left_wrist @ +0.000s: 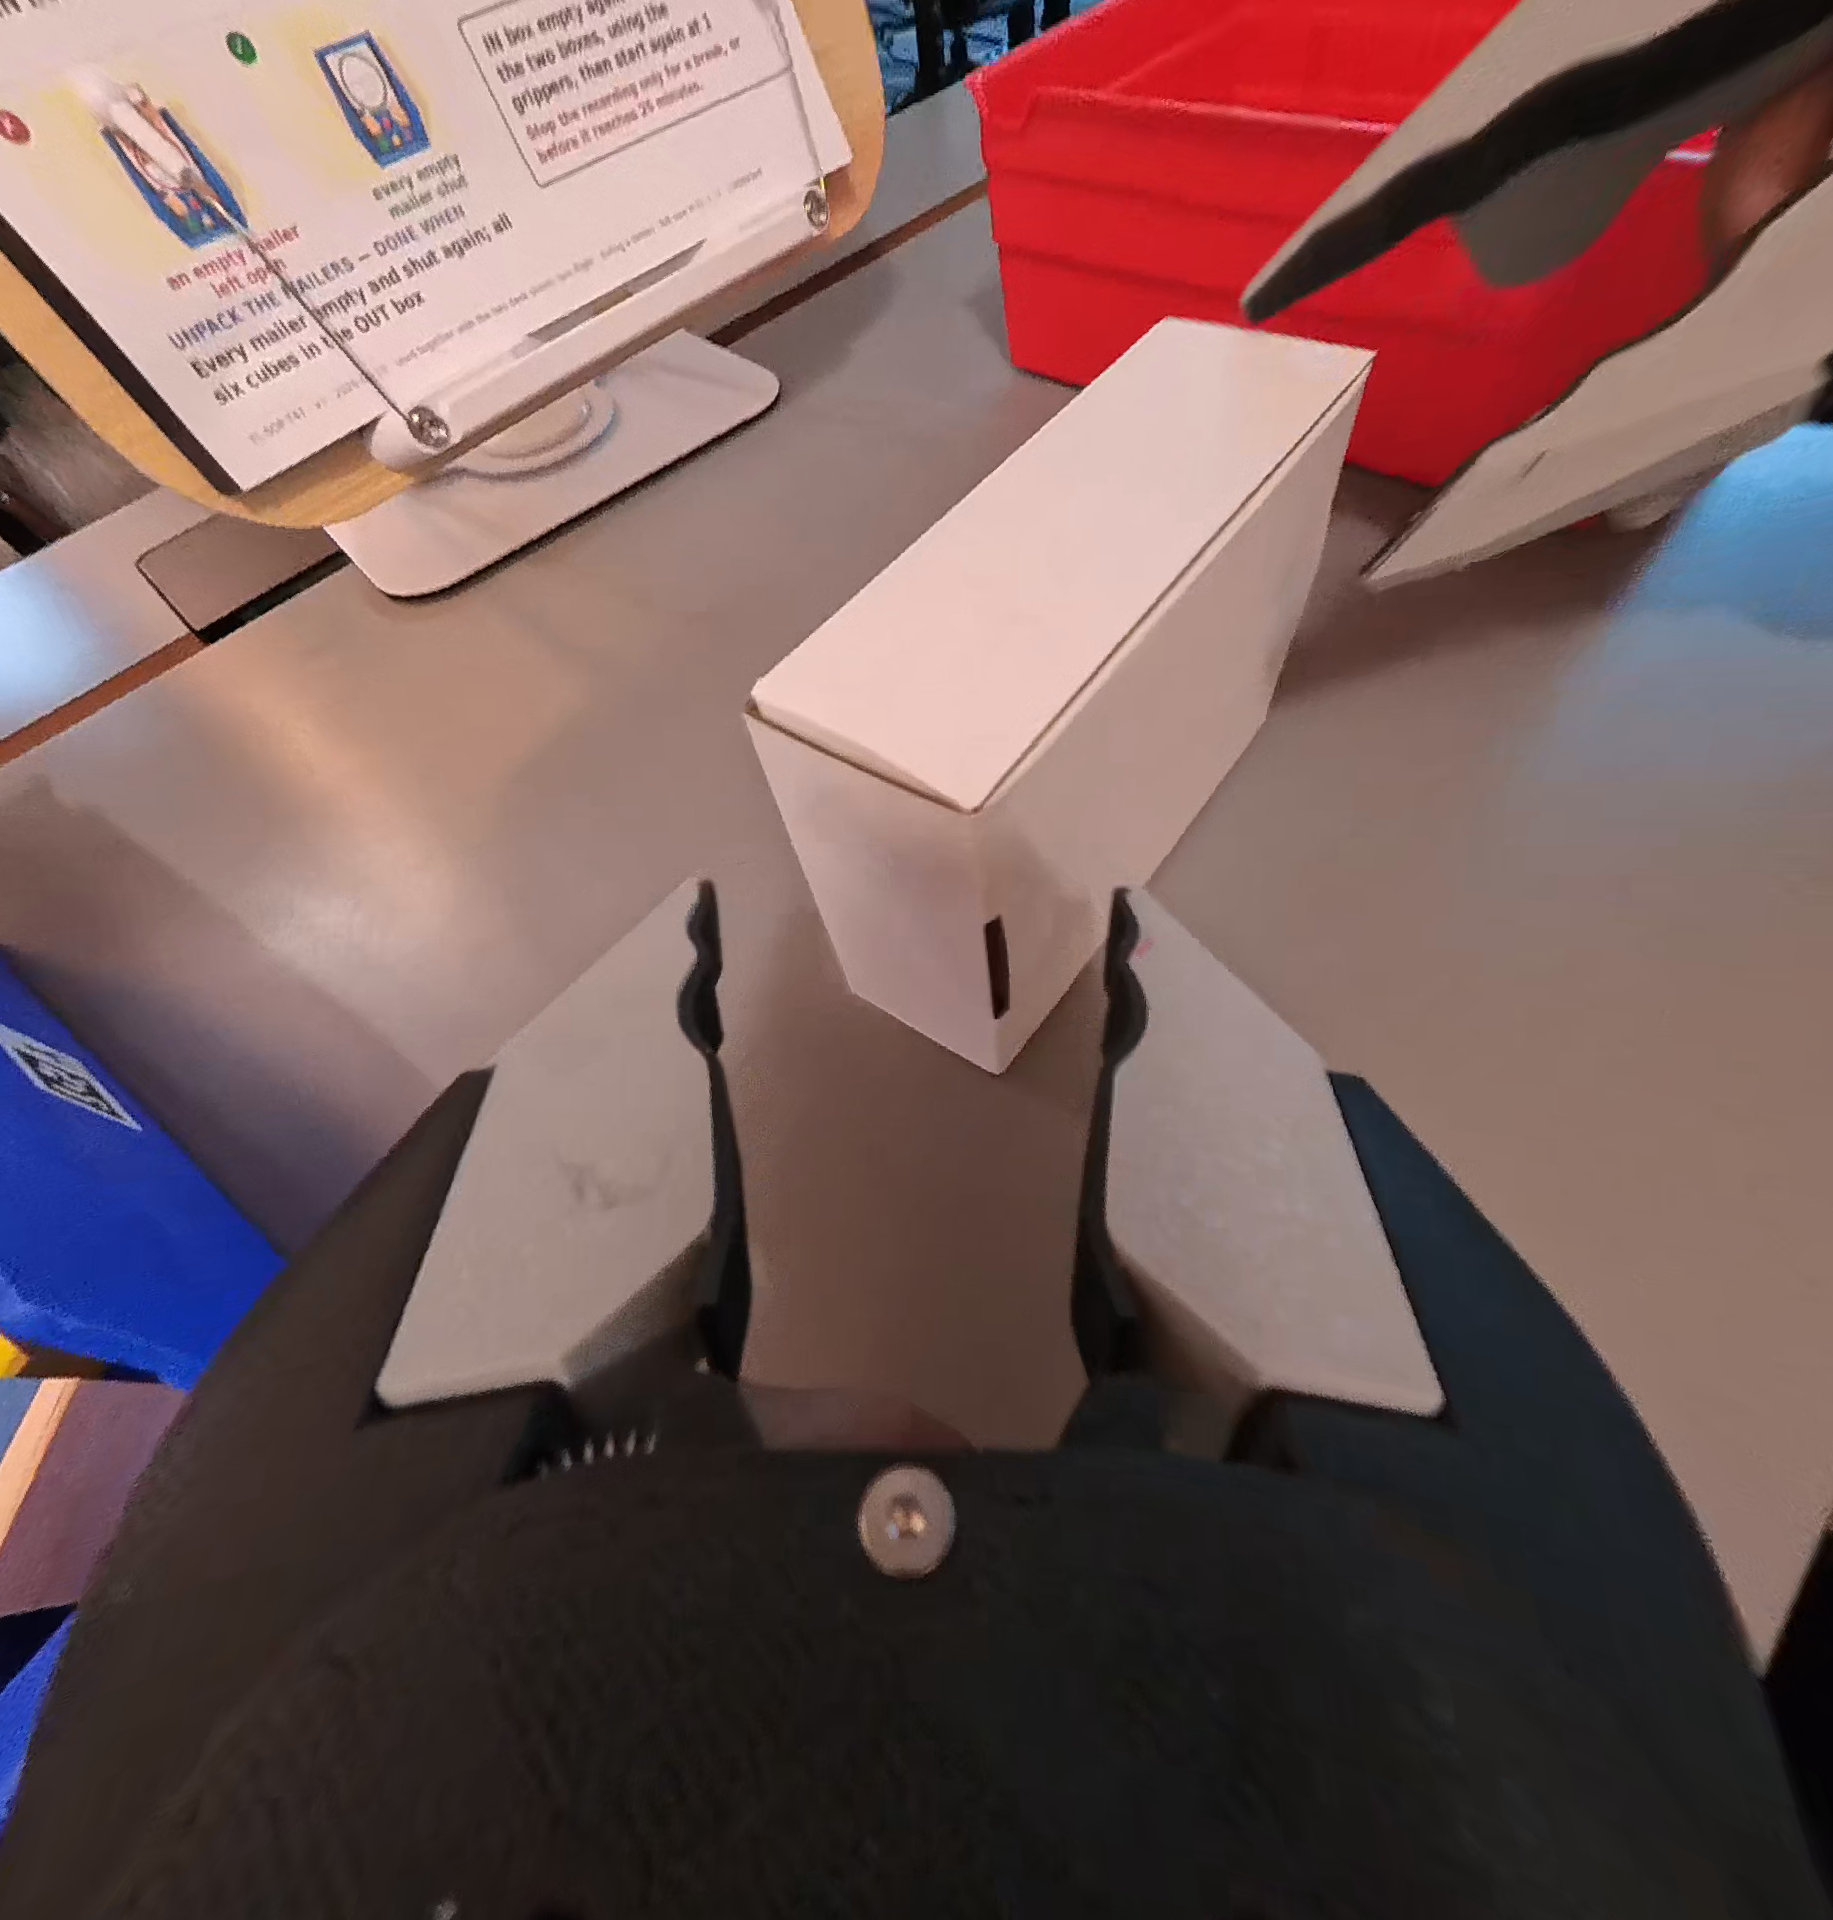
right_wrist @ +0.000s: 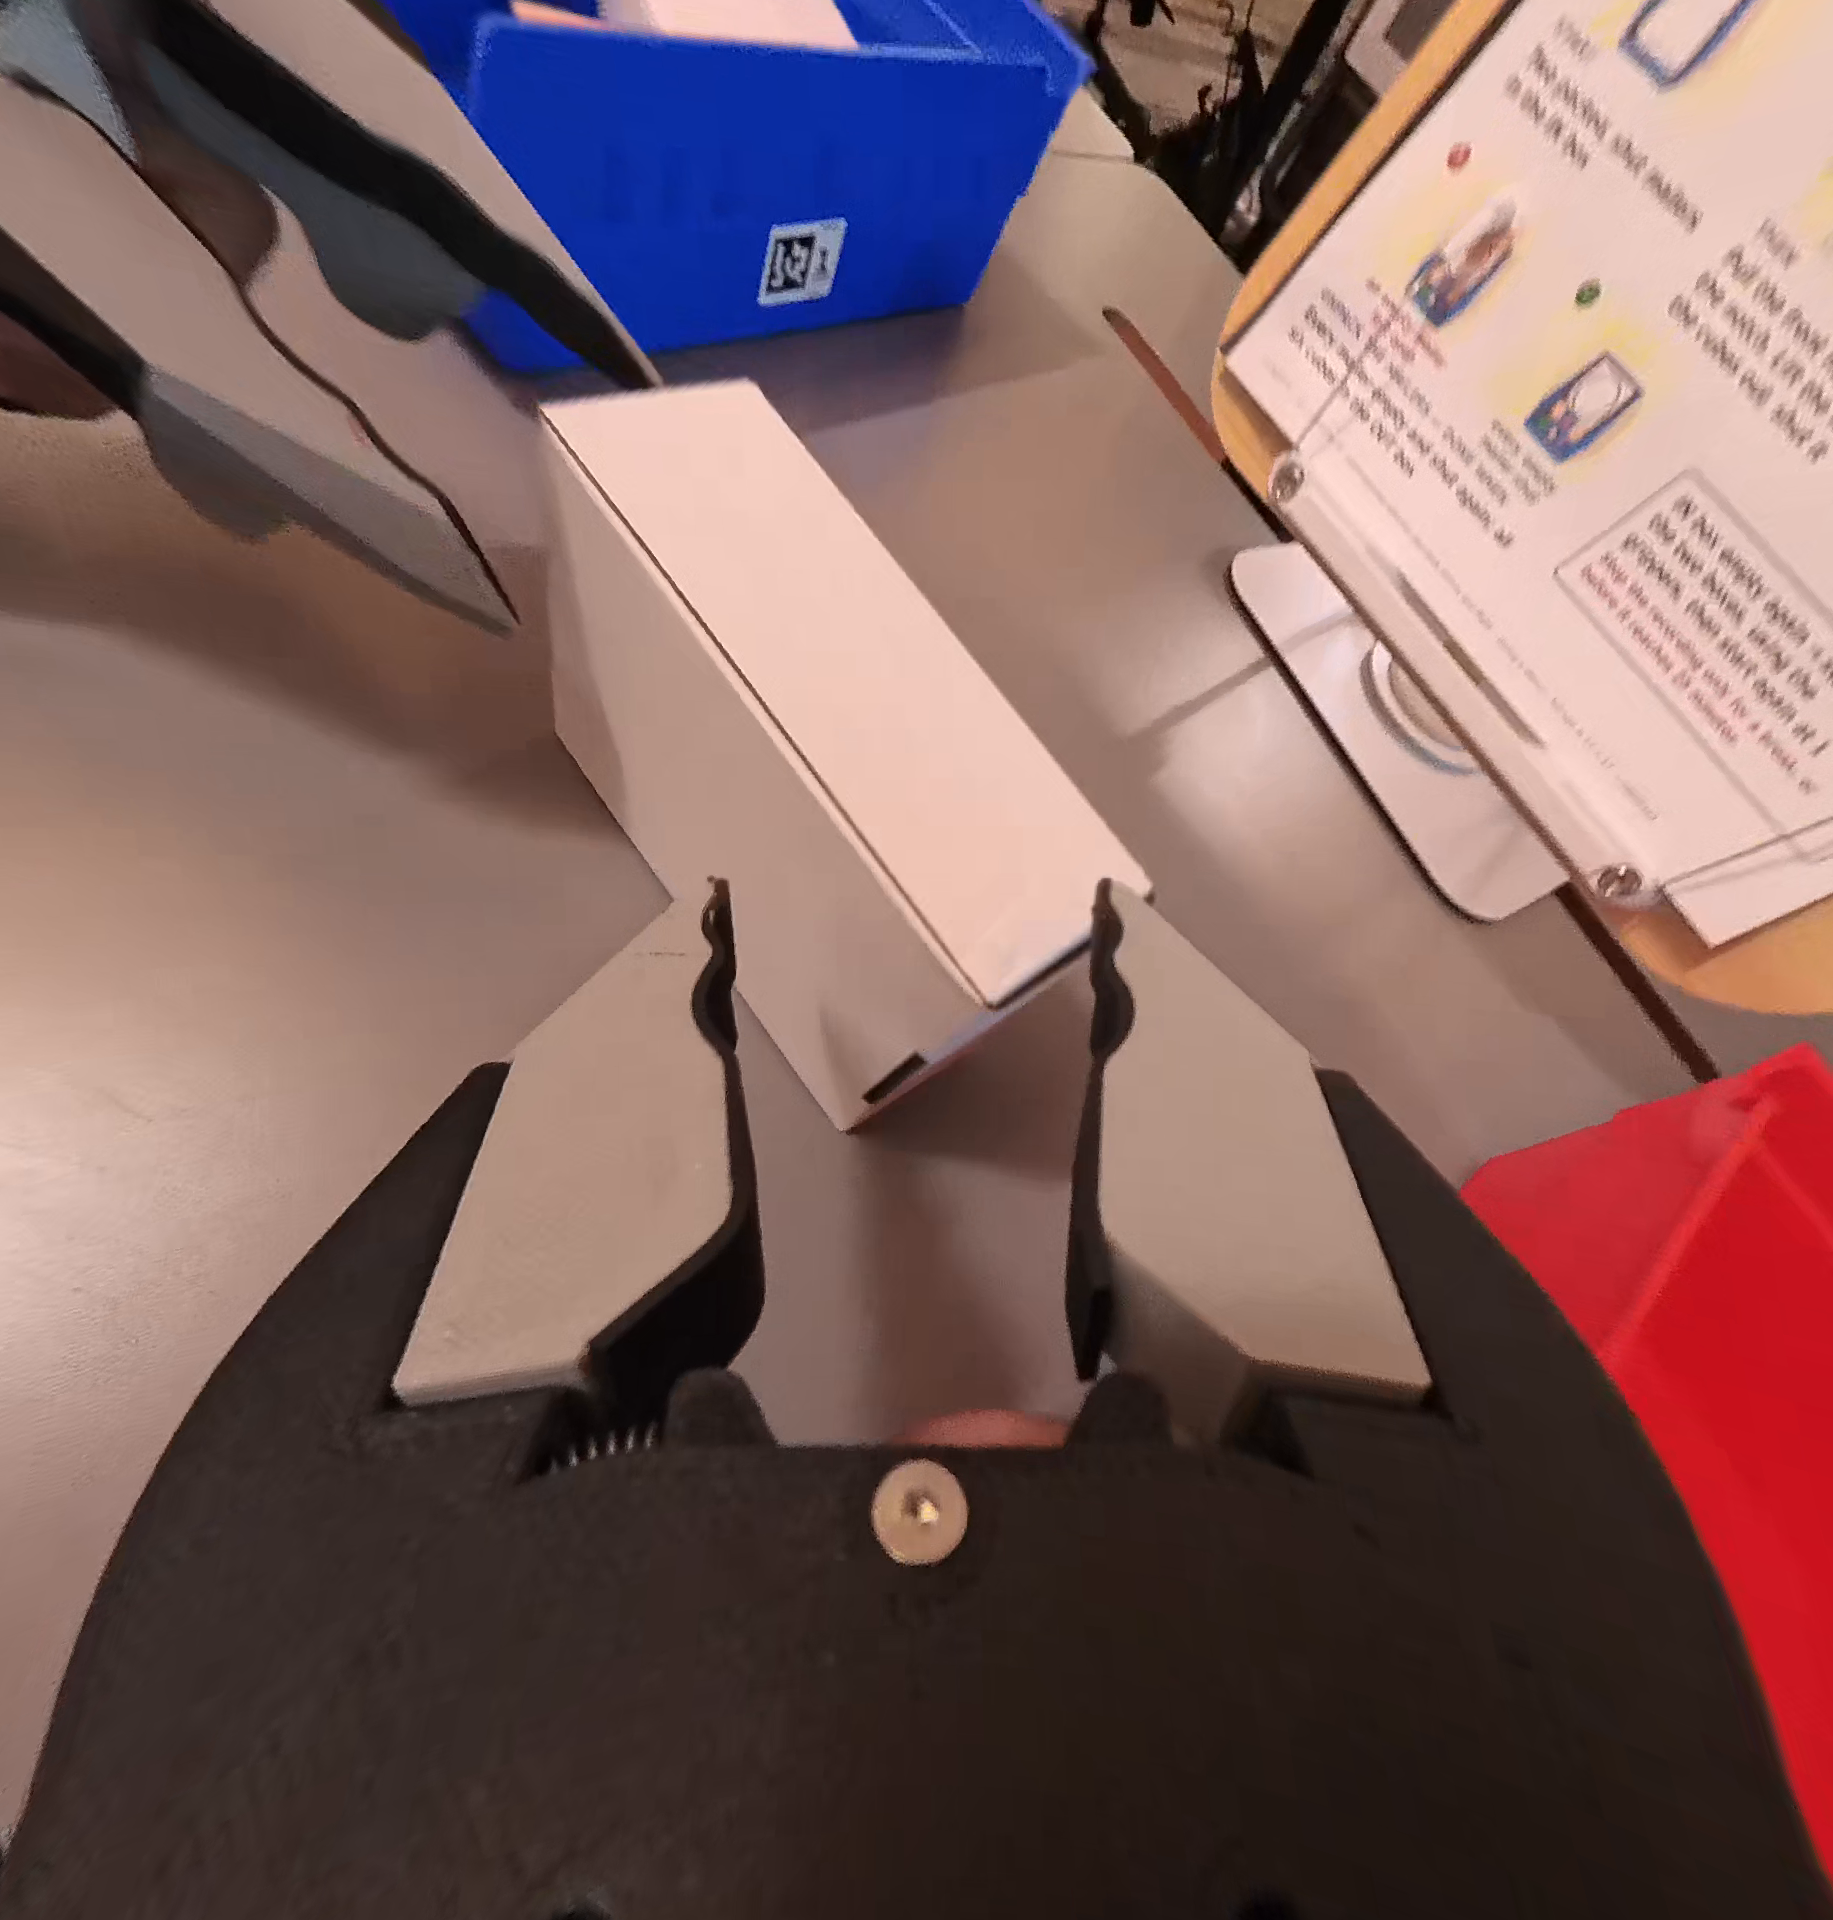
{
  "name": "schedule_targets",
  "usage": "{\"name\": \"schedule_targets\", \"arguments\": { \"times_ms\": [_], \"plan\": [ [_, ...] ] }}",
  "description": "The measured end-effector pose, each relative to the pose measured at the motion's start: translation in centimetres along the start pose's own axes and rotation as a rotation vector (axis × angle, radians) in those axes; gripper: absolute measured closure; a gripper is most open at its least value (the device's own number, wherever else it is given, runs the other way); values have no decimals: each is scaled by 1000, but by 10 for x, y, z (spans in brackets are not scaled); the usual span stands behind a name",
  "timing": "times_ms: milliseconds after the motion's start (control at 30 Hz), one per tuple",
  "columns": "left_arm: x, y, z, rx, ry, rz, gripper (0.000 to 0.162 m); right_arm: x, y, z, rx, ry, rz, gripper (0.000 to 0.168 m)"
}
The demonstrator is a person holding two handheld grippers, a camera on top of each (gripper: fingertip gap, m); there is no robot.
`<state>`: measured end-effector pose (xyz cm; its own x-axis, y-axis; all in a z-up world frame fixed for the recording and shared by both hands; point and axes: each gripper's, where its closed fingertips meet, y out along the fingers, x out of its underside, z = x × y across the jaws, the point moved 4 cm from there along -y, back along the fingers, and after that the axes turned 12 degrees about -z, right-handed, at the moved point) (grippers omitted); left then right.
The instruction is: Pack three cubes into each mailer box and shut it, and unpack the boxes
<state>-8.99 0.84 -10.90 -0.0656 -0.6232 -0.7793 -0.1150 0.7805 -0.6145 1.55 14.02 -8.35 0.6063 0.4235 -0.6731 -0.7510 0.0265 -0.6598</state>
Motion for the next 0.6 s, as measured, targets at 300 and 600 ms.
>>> {"name": "schedule_targets", "arguments": {
  "times_ms": [300,600],
  "plan": [
    [-5,31,-3,91,-15,-35,70,-37,9,-6,-140,-203,-52,107],
    [-18,41,6,246,67,41,79,-47,32,-15,-269,-379,-184,106]
  ]
}}
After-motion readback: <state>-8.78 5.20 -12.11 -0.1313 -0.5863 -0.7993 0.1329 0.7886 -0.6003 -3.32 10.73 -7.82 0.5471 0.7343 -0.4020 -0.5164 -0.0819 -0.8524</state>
